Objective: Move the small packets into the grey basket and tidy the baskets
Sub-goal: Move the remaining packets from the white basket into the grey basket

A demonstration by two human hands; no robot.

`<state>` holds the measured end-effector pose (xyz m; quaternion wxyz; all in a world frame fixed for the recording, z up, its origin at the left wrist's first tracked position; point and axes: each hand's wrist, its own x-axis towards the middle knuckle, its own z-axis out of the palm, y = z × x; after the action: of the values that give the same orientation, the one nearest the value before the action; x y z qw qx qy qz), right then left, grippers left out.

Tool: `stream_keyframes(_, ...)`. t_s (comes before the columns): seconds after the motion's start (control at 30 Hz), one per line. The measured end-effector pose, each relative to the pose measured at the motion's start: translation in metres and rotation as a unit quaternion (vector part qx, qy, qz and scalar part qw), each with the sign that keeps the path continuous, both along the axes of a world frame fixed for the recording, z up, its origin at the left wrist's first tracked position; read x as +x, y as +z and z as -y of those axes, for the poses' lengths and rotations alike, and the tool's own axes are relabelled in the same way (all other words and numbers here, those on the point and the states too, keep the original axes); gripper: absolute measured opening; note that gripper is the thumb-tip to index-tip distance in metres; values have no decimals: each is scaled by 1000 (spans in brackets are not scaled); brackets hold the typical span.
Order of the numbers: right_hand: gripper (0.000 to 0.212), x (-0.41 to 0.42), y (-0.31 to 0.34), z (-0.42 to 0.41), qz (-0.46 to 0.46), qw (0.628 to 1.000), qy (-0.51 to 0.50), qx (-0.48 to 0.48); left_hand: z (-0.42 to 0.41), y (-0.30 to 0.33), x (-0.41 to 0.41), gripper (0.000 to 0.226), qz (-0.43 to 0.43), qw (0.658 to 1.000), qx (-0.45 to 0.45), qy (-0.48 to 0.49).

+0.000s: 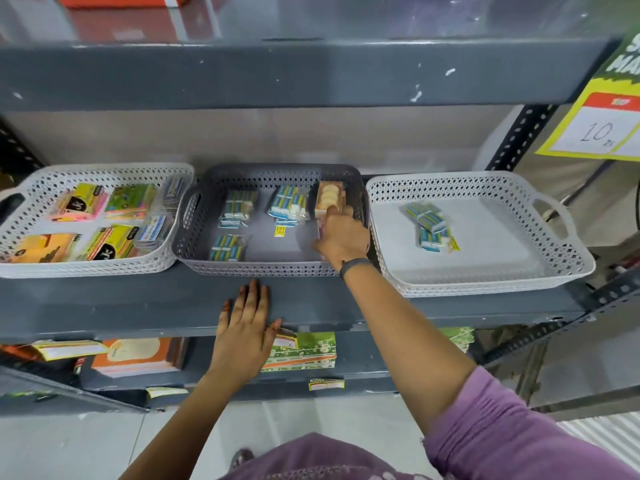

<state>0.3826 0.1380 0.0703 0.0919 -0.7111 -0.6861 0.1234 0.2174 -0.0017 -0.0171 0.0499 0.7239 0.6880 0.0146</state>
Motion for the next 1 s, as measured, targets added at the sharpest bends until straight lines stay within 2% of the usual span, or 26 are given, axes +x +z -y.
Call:
stream_keyframes(0.1, 57, 1, 0, -1, -5, 1000, 11, -3, 0, -1, 0, 72, -1, 1000, 7, 2)
stream_keyframes(0.2, 32, 22, 17, 1, -38, 990, 3, 138, 0, 0, 0, 71, 3, 1000, 9, 0)
stream_keyframes(0.27, 26, 48, 26, -5, -79, 966, -54, 240, 0, 1, 0, 70, 3, 1000, 7, 0)
stream_keyframes(0.3, 26, 65, 27, -11, -97, 956, -87, 261, 0, 1, 0, 70, 1, 1000, 5, 0)
stream_keyframes(0.37, 28, 99, 21, -28, -81, 963, -146, 213, 0, 2, -1, 71, 1, 1000, 1, -1)
stream_keyframes(0.47, 44, 142, 1, -51, -32, 979, -200, 16, -2, 4, -6, 72, -10, 1000, -4, -4)
stream_keyframes(0.53, 51, 158, -10, -59, -32, 978, -198, -58, -2, 6, -10, 71, -18, 1000, -3, -6)
stream_keyframes(0.6, 49, 166, -16, -61, -36, 980, -188, -60, -2, 5, -12, 68, -22, 1000, -1, -6)
stream_keyframes(0.67, 48, 166, -15, -60, 0, 981, -192, -36, -1, 4, -13, 66, -23, 1000, -1, -3)
stream_keyframes(0.77, 58, 160, -8, -56, 38, 978, -206, 4, -1, 3, -13, 64, -17, 1000, -2, -2)
stream_keyframes(0.9, 69, 134, 19, -43, -88, 969, -219, 75, -2, 2, -13, 67, -15, 1000, 2, -7)
stream_keyframes(1.0, 68, 97, 55, -31, -171, 967, -176, 62, -2, 2, -13, 70, -13, 1000, 2, -4)
